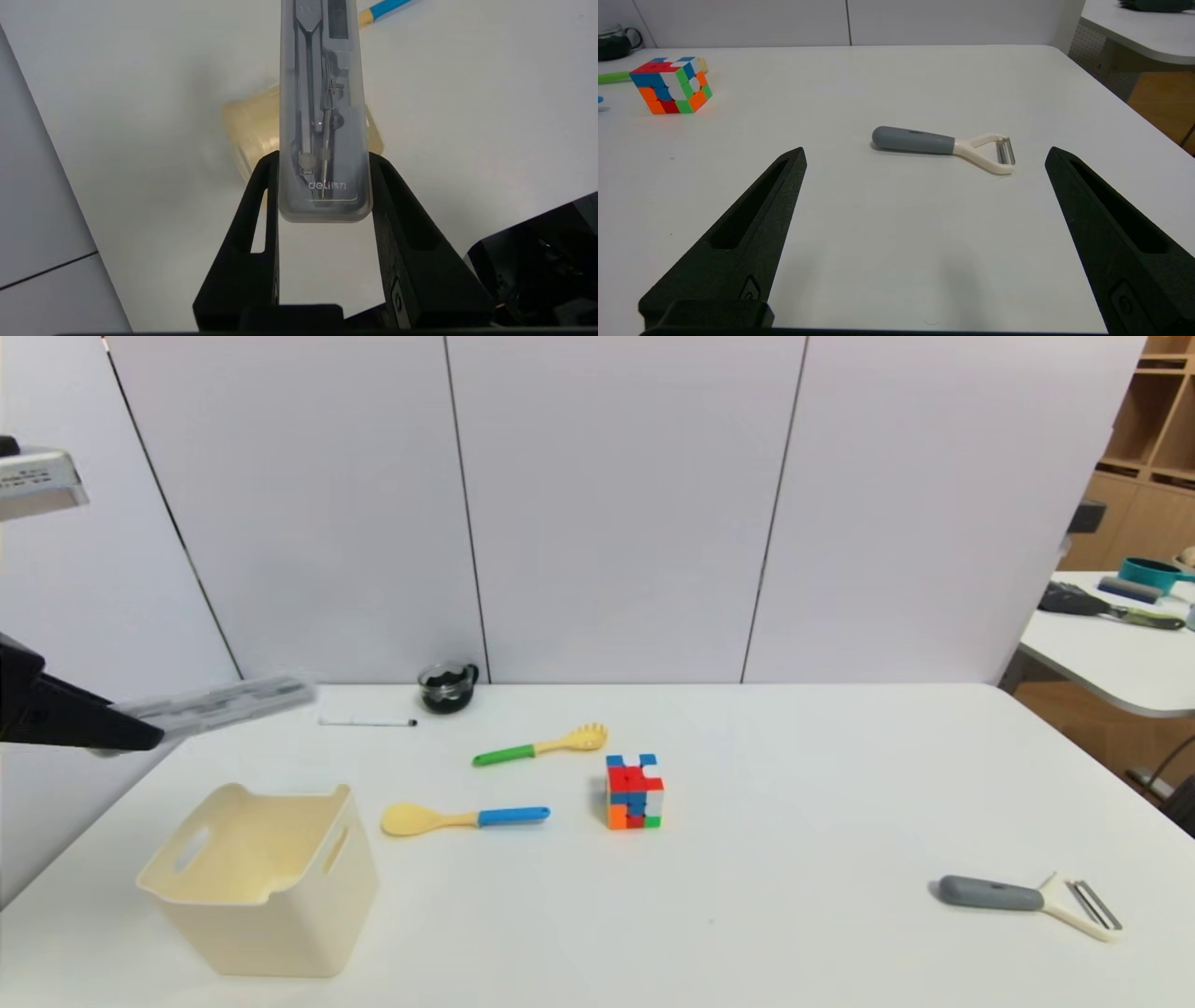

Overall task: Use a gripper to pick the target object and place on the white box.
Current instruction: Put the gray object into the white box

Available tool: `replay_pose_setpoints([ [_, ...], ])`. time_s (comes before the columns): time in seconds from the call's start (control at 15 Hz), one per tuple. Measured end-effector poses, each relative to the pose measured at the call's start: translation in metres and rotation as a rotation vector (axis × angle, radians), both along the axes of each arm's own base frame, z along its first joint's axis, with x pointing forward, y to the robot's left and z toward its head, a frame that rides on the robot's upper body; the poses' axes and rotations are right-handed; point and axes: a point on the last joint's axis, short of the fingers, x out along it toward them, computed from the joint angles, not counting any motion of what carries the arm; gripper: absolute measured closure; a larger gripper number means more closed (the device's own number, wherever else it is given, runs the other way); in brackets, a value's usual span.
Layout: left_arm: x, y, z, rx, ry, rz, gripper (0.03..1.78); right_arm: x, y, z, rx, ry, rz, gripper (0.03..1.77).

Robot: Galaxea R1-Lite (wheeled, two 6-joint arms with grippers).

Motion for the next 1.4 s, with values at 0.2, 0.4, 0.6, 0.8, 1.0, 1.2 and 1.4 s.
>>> replay_pose_setpoints([
  [0.2, 0.004, 0.002, -0.003, 0.008, 0.09, 0.015, 1.22, 0.0, 0.0, 0.0, 0.0, 0.0, 0.0, 0.03],
  [0.4, 0.005, 0.003, -0.009, 0.015, 0.194, 0.022, 1.22, 0.0, 0.0, 0.0, 0.0, 0.0, 0.0, 0.03],
  [0.6, 0.01, 0.003, -0.015, 0.022, 0.251, 0.028, 1.22, 0.0, 0.0, 0.0, 0.0, 0.0, 0.0, 0.03],
  [0.8, 0.014, 0.003, -0.023, 0.039, 0.333, 0.041, 1.22, 0.0, 0.0, 0.0, 0.0, 0.0, 0.0, 0.03],
  [1.0, 0.025, 0.004, -0.031, 0.044, 0.381, 0.047, 1.22, 0.0, 0.0, 0.0, 0.0, 0.001, 0.0, 0.03],
  [1.2, 0.039, 0.004, -0.04, 0.046, 0.424, 0.047, 1.22, 0.0, 0.0, 0.0, 0.0, 0.0, 0.0, 0.03],
  [1.4, 0.056, 0.003, -0.049, 0.048, 0.451, 0.046, 1.22, 0.0, 0.0, 0.0, 0.0, 0.0, 0.0, 0.03],
])
